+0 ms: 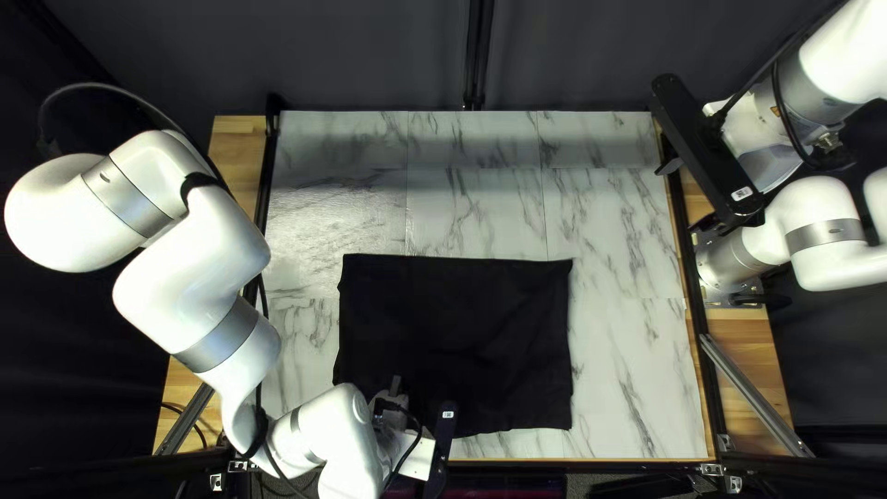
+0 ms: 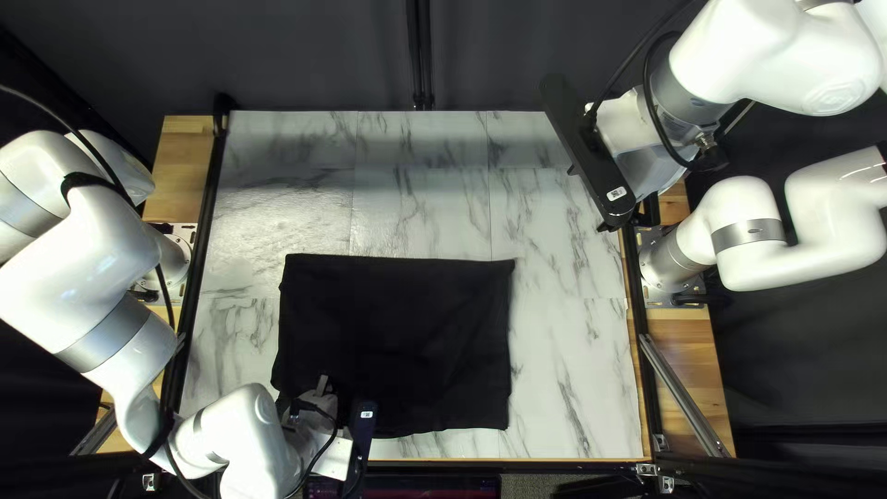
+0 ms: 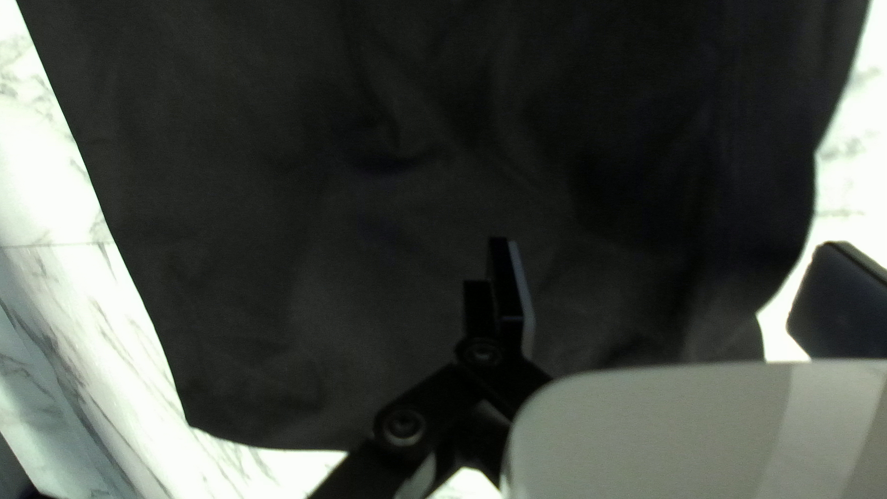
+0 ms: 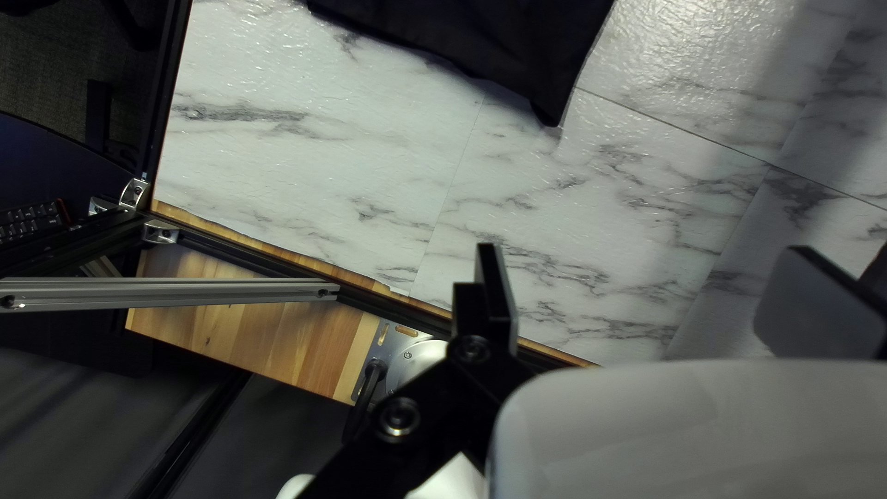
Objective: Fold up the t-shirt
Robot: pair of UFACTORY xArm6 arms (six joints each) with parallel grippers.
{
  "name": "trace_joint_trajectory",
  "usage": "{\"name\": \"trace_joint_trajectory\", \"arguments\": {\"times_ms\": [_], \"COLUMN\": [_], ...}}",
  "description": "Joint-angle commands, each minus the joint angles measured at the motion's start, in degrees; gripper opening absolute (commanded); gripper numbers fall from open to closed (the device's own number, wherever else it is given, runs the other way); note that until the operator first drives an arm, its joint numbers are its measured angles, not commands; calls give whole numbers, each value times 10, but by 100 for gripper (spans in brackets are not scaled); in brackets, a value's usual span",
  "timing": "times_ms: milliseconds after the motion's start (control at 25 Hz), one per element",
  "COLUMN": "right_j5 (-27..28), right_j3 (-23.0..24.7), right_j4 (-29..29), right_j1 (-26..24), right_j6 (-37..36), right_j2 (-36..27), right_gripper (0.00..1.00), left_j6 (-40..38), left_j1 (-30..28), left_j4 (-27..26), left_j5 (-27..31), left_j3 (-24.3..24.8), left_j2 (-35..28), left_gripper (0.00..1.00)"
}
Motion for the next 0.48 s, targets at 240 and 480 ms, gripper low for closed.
{"name": "trace_joint_trajectory", "arguments": {"times_ms": [240, 480], "right_j5": [0, 0], "right_j3": [0, 0], "right_j4": [0, 0], "right_j1": [0, 0], "right_j6": [0, 0], "right_j2": [0, 0], "right_gripper": [100, 100], "left_j6": [12, 2], "left_j1": [0, -9], "left_j4": [7, 17], "left_j5": [32, 58], "left_j3": [-11, 3], "left_j2": [-15, -40], "left_gripper": [100, 100]}}
